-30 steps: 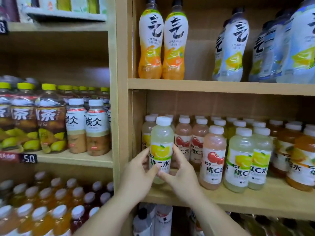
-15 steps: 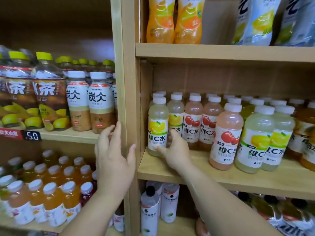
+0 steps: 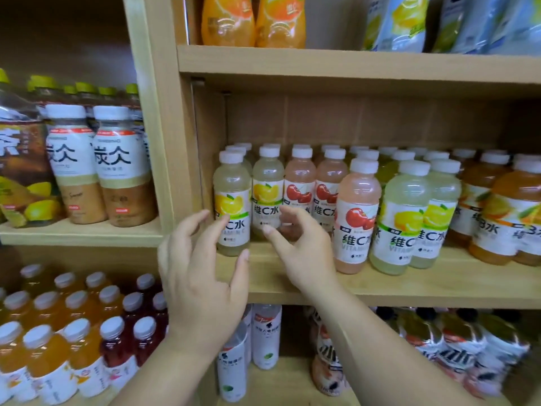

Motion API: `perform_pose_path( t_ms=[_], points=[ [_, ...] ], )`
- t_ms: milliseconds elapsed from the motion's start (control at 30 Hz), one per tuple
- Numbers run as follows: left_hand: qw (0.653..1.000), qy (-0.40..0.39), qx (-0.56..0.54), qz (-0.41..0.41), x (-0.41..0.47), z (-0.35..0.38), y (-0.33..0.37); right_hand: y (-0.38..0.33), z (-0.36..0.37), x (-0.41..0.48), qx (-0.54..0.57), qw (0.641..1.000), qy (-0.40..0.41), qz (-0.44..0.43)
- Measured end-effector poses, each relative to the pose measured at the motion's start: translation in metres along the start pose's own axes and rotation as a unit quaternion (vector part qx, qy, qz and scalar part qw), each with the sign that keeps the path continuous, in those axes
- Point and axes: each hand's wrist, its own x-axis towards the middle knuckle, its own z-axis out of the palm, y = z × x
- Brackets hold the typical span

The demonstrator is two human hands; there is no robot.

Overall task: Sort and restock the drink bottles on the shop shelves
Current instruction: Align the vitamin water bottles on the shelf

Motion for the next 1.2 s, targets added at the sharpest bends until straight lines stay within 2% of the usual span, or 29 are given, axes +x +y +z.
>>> perform_pose_path(
  t_ms=[100,233,300,367,467,600,767,1200],
  points=[
    [0.993,-0.063,-0.096,-0.011,-0.001,0.024,0.031,0.01,-0.055,-0.014,-0.002,0.995,0.094,-0.043],
    [0.946,-0.225,-0.186,-0.143,-0.001,0.064,0.07,0.026,-0.13,-0.023,-0.025,0.97,0.231,-0.074],
    [0.927,-0.269,-0.192,-0.179,0.002,0.083,0.084,0.041,-0.158,-0.019,-0.062,0.958,0.273,-0.059],
    [0.911,-0.299,-0.199,-0.205,0.004,0.102,0.091,0.062,-0.18,-0.013,-0.091,0.955,0.281,-0.017],
    [0.9,-0.318,-0.202,-0.22,0.003,0.127,0.097,0.093,-0.205,-0.001,-0.101,0.966,0.231,0.061],
    [0.909,-0.309,-0.189,-0.204,0.003,0.149,0.105,0.115,-0.221,0.01,-0.03,0.985,0.118,0.121],
    [0.912,-0.31,-0.184,-0.198,0.004,0.17,0.11,0.13,-0.226,0.02,-0.029,0.991,0.049,0.123],
    [0.917,-0.297,-0.155,-0.215,0.004,0.195,0.125,0.151,-0.272,0.014,-0.006,0.996,-0.039,0.077]
  ],
)
